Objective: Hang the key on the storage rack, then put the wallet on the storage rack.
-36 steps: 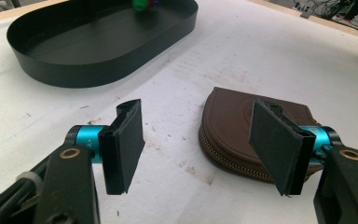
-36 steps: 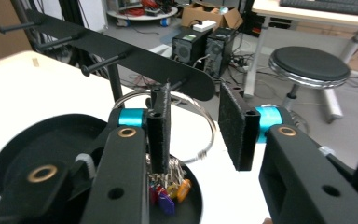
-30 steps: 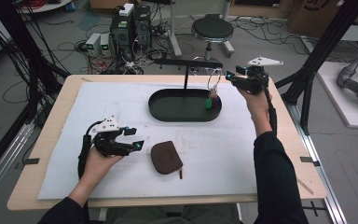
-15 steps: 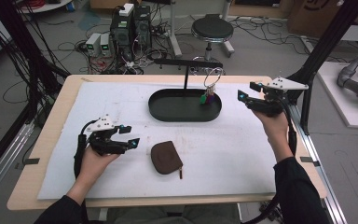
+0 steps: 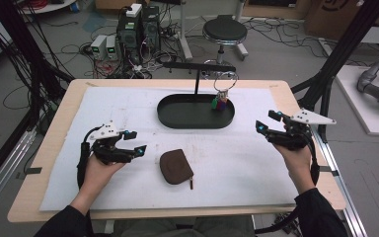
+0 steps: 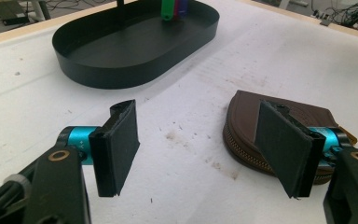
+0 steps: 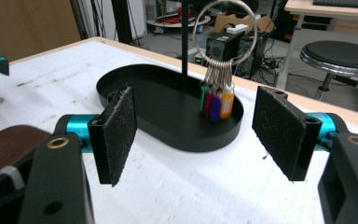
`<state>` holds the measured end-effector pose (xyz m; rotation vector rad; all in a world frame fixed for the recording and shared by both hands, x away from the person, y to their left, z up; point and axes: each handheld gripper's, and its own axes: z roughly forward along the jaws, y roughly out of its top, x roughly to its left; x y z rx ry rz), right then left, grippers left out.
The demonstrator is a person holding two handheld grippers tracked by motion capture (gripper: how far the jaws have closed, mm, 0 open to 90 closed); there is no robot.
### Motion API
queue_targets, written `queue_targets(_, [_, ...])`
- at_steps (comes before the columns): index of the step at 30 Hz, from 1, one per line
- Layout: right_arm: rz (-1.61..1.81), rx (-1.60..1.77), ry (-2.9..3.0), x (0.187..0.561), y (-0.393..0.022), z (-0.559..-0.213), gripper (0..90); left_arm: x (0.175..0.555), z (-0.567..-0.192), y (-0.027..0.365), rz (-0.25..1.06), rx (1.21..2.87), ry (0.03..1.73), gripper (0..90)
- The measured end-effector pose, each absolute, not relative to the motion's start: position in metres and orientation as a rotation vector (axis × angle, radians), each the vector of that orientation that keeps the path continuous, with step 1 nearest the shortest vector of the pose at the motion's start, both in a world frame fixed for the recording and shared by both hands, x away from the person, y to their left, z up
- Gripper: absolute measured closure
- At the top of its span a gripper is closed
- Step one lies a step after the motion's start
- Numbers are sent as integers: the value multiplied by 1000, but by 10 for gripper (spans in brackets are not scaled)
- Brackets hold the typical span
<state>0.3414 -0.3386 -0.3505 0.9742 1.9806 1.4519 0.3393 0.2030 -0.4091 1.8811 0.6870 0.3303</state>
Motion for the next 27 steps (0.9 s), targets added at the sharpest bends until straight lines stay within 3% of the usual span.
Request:
queue_targets(18, [1453,1059,1998,320,-353,-391,238,335,-407,221,462,1807,717,256])
queue_targets(27, [1393,1089,2008,319,-357,-397,224,338,-406,213,451,1797,702,256])
